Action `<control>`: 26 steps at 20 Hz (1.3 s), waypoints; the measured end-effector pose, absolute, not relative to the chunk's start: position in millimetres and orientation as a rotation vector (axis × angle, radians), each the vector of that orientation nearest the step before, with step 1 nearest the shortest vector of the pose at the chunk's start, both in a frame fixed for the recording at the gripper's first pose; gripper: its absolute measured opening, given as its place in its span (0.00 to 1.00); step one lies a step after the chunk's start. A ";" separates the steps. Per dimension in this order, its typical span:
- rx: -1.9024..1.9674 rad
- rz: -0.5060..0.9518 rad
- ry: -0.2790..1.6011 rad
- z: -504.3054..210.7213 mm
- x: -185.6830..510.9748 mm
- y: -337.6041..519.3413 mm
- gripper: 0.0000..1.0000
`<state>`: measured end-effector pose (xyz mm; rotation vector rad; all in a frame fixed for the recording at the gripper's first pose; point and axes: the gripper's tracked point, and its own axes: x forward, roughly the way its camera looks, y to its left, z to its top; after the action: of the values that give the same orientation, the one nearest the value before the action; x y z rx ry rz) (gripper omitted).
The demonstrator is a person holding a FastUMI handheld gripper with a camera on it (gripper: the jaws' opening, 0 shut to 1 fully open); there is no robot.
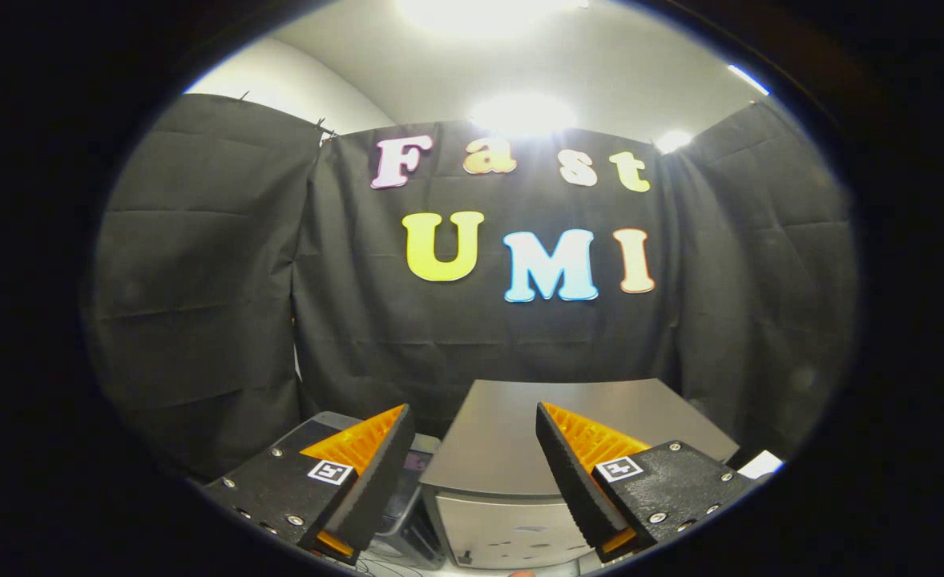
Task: Put the clothes into the washing machine and then close the washing machine lid.
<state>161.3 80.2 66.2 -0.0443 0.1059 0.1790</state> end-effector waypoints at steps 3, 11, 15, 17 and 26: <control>-0.046 0.146 0.093 72.0 150.6 40.1 0.95; -0.007 0.075 0.099 73.8 130.6 -38.0 0.95; 0.018 0.063 0.092 72.5 126.5 -56.2 0.94; 0.019 0.063 0.087 74.1 125.4 -59.8 0.95; 0.027 0.079 0.080 75.7 126.2 -58.3 0.94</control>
<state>126.2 -58.3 75.7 0.0270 0.0801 0.0793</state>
